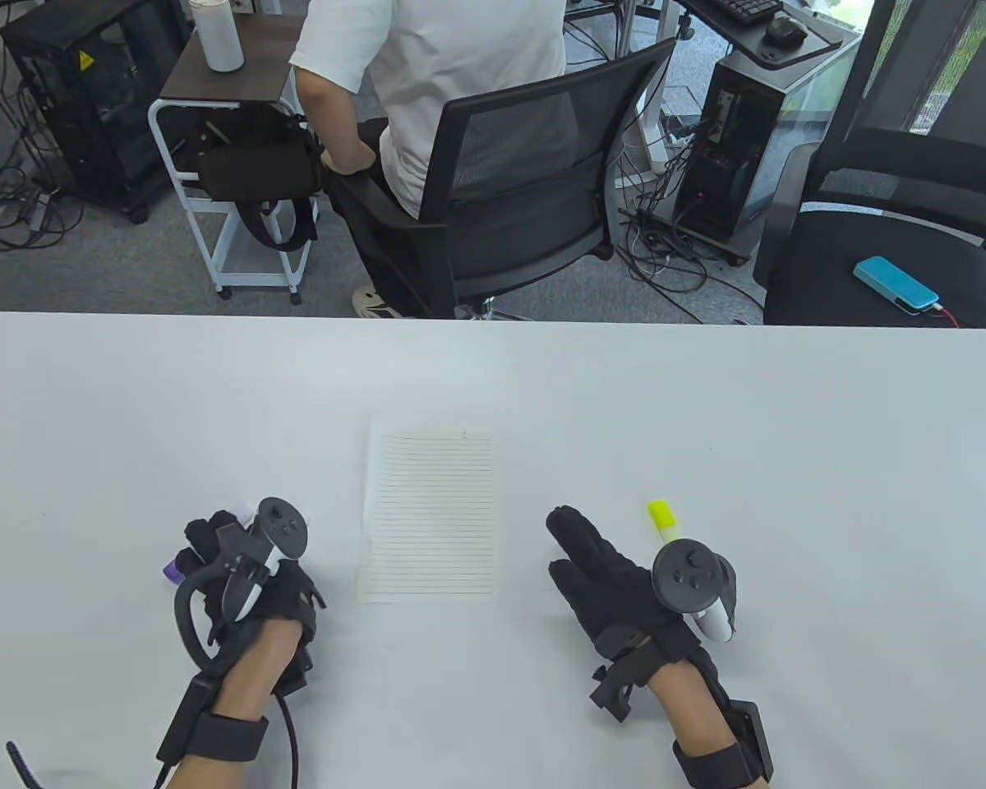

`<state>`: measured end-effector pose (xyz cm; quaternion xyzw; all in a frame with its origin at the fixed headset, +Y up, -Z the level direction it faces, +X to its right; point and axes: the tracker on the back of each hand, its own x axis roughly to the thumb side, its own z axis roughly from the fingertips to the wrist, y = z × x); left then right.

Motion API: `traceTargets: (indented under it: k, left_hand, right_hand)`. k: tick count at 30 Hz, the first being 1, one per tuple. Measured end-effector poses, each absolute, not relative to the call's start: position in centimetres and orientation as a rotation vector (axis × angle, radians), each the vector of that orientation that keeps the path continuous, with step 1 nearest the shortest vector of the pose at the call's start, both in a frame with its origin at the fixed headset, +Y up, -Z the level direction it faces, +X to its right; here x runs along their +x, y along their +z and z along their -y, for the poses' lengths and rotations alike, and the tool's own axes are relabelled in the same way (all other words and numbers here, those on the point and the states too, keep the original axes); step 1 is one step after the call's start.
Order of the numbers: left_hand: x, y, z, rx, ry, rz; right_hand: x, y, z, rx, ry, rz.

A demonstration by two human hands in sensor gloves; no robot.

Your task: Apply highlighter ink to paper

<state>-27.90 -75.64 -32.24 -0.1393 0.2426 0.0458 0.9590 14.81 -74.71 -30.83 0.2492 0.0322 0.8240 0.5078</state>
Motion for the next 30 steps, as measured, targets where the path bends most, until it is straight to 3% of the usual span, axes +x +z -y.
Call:
traceTargets:
  k: [6,10,22,26,30]
  left_hand:
    - [-30.0,-32.2,78.2,-0.321,0.137,-0.480]
    - [-30.7,-32.5,77.8,-0.283,0.084,-0.450]
    - [-31.8,-33.2,77.9,-0.388,0.124,-0.403]
    - [-31.1,-32.7,77.3,-0.334,0.055,-0.385]
    - [-29.1,-31.0,74.4,-0.099,0.065,-0.309]
  right_hand:
    - [14.3,-30.5,74.9,0.630,2.004,-0.091]
    - [14.2,-30.5,75.0,0.629,2.011,-0.093]
    - [13.1,-30.5,76.1,0.641,2.068,-0.148]
    - [13.0,-30.5,76.1,0.645,2.087,-0.146]
    - [13.0,-30.5,76.0,0.652,2.092,-0.133]
